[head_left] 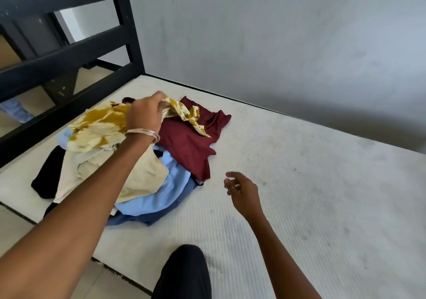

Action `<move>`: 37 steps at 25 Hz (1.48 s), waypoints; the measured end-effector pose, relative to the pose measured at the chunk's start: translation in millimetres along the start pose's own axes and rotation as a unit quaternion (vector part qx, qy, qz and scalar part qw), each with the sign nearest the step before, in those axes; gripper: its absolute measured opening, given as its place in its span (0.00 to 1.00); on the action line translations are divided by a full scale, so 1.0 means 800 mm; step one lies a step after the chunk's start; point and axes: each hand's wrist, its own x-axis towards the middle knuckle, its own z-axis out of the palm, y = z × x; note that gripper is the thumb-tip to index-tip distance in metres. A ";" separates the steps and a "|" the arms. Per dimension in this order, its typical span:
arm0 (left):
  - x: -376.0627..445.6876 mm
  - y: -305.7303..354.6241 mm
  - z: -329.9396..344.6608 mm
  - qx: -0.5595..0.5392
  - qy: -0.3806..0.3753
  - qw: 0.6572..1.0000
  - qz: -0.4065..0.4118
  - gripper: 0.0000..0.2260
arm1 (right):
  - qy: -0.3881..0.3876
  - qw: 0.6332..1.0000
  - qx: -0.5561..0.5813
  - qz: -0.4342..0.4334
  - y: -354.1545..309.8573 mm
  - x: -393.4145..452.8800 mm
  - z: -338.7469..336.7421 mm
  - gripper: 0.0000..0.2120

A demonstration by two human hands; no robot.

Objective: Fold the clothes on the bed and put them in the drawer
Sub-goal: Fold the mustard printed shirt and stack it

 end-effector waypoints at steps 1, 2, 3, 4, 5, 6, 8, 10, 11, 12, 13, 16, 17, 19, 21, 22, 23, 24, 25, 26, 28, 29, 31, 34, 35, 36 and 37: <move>0.005 0.030 -0.018 -0.068 -0.007 0.997 0.046 0.12 | 0.018 0.999 0.013 -0.024 -0.021 -0.001 -0.011 0.15; 0.009 0.064 -0.036 -0.140 -0.030 0.985 0.097 0.14 | 0.029 0.998 0.027 -0.050 -0.042 0.002 -0.020 0.21; 0.010 0.101 -0.054 -0.196 -0.066 0.966 0.152 0.14 | 0.041 0.996 0.037 -0.071 -0.067 0.002 -0.030 0.29; 0.005 0.141 -0.069 -0.224 -0.099 0.947 0.209 0.12 | 0.056 0.994 0.049 -0.085 -0.092 0.001 -0.041 0.34; -0.003 0.182 -0.082 -0.236 -0.127 0.926 0.265 0.11 | 0.080 0.990 0.065 -0.100 -0.114 -0.001 -0.053 0.34; -0.014 0.222 -0.093 -0.238 -0.151 0.907 0.312 0.10 | 0.113 0.982 0.096 -0.115 -0.128 -0.003 -0.070 0.27; -0.032 0.278 -0.109 -0.200 -0.191 0.889 0.365 0.12 | 0.209 0.957 0.158 -0.124 -0.147 -0.017 -0.116 0.10; -0.041 0.310 -0.111 -0.080 -0.229 0.886 0.396 0.20 | 0.288 0.930 0.168 -0.155 -0.148 -0.042 -0.188 0.08; -0.039 0.312 -0.103 0.003 -0.238 0.887 0.396 0.25 | 0.314 0.924 0.143 -0.165 -0.148 -0.053 -0.224 0.11; -0.041 0.317 -0.091 0.068 -0.240 0.888 0.387 0.26 | 0.343 0.920 0.112 -0.155 -0.145 -0.070 -0.264 0.11; -0.042 0.316 -0.080 0.090 -0.237 0.899 0.357 0.23 | 0.365 0.916 0.101 -0.135 -0.145 -0.083 -0.294 0.11; -0.070 0.325 -0.041 -0.062 -0.209 0.960 0.176 0.09 | 0.450 0.886 0.079 -0.076 -0.128 -0.129 -0.366 0.09; -0.082 0.328 -0.025 -0.101 -0.208 0.965 0.120 0.07 | 0.473 0.877 0.067 -0.046 -0.118 -0.142 -0.379 0.07; -0.112 0.336 0.004 -0.207 -0.239 0.948 0.021 0.07 | 0.504 0.863 0.023 0.017 -0.101 -0.168 -0.398 0.06; -0.139 0.343 0.021 -0.363 -0.258 0.891 -0.088 0.05 | 0.495 0.865 -0.055 0.063 -0.079 -0.186 -0.410 0.05; -0.146 0.348 0.026 -0.432 -0.252 0.856 -0.133 0.03 | 0.497 0.857 -0.112 0.077 -0.067 -0.193 -0.415 0.06; -0.148 0.353 0.027 -0.471 -0.240 0.834 -0.157 0.04 | 0.498 0.846 -0.171 0.086 -0.054 -0.202 -0.420 0.06; -0.145 0.356 0.027 -0.487 -0.229 0.828 -0.154 0.05 | 0.495 0.838 -0.212 0.090 -0.041 -0.208 -0.424 0.07; -0.143 0.357 0.024 -0.476 -0.214 0.845 -0.119 0.07 | 0.487 0.838 -0.228 0.091 -0.028 -0.215 -0.429 0.08; -0.141 0.359 0.020 -0.455 -0.201 0.865 -0.067 0.11 | 0.475 0.846 -0.222 0.093 -0.016 -0.220 -0.435 0.08; -0.143 0.360 0.008 -0.457 -0.192 0.868 0.020 0.18 | 0.427 0.885 -0.147 0.112 0.006 -0.230 -0.445 0.10; -0.146 0.358 0.004 -0.485 -0.218 0.846 0.029 0.17 | 0.387 0.912 -0.071 0.116 0.011 -0.234 -0.447 0.10; -0.157 0.343 -0.001 -0.545 -0.320 0.774 -0.023 0.12 | 0.274 0.948 0.121 0.111 0.018 -0.247 -0.446 0.07; -0.179 0.308 0.002 -0.518 -0.472 0.710 -0.068 0.08 | 0.130 0.924 0.324 0.153 0.041 -0.264 -0.441 0.15; -0.185 0.293 0.007 -0.458 -0.506 0.730 -0.036 0.06 | 0.119 0.907 0.372 0.161 0.057 -0.266 -0.435 0.17; -0.193 0.278 0.015 -0.359 -0.544 0.758 0.004 0.05 | 0.127 0.890 0.403 0.174 0.074 -0.267 -0.424 0.19; -0.204 0.262 0.027 -0.231 -0.587 0.774 0.049 0.06 | 0.151 0.882 0.398 0.202 0.096 -0.268 -0.408 0.20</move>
